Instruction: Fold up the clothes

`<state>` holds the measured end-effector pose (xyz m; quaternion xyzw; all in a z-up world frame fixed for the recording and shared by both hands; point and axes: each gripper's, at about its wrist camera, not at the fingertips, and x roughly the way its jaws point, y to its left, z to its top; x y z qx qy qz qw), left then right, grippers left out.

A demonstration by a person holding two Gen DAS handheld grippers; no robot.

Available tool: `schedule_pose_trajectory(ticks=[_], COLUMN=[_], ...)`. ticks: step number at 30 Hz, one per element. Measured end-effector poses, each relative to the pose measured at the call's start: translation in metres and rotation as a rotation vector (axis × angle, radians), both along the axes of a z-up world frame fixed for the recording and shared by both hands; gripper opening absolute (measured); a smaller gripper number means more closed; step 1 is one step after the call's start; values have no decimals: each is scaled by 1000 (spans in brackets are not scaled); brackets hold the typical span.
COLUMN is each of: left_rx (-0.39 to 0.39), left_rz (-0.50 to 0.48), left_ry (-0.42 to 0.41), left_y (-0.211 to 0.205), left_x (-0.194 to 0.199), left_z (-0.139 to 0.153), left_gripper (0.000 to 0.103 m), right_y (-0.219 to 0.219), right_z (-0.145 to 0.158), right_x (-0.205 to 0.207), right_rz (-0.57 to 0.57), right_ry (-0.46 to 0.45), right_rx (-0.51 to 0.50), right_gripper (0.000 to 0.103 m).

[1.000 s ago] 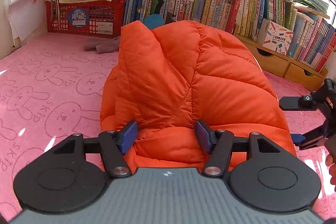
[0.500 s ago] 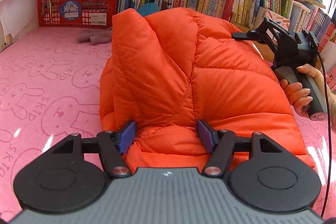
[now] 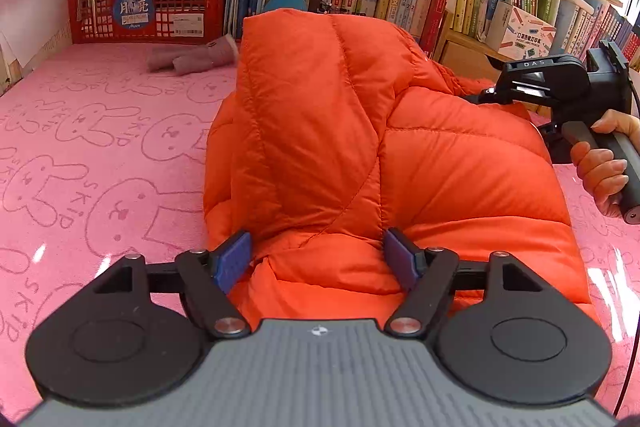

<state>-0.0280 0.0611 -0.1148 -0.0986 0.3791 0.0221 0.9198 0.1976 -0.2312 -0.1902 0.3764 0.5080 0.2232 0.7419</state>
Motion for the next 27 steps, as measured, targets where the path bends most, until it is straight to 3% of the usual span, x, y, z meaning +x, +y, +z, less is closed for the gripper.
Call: schedule_pose_trajectory(ticks=[3, 7, 10, 13, 15, 17, 20, 27], left_rx=[-71, -16, -29, -39, -36, -46, -57, -111], left_rz=[9, -25, -12, -1, 2, 9, 25, 90], left_ry=[24, 19, 18, 10, -2, -9, -21, -58], left_y=[13, 5, 6, 7, 6, 7, 8, 12], left_x=[-2, 2, 1, -1, -2, -3, -6, -16], left_z=[-4, -3, -5, -6, -7, -7, -8, -13], left_gripper=[86, 87, 87, 87, 87, 87, 87, 88], right_y=[-18, -30, -15, 23, 58, 87, 129, 228], right_z=[-1, 9, 62, 124, 157, 149, 134, 98], right_x=[-19, -32, -55, -86, -98, -96, -91, -79], right_rz=[-27, -35, -4, 118, 259, 354, 489, 805], right_ry=[49, 34, -129, -443, -615, -641, -667, -721], right_rx=[12, -76, -298, -546, -608, -614, -619, -625], right_gripper=[40, 53, 59, 59, 59, 52, 23, 18])
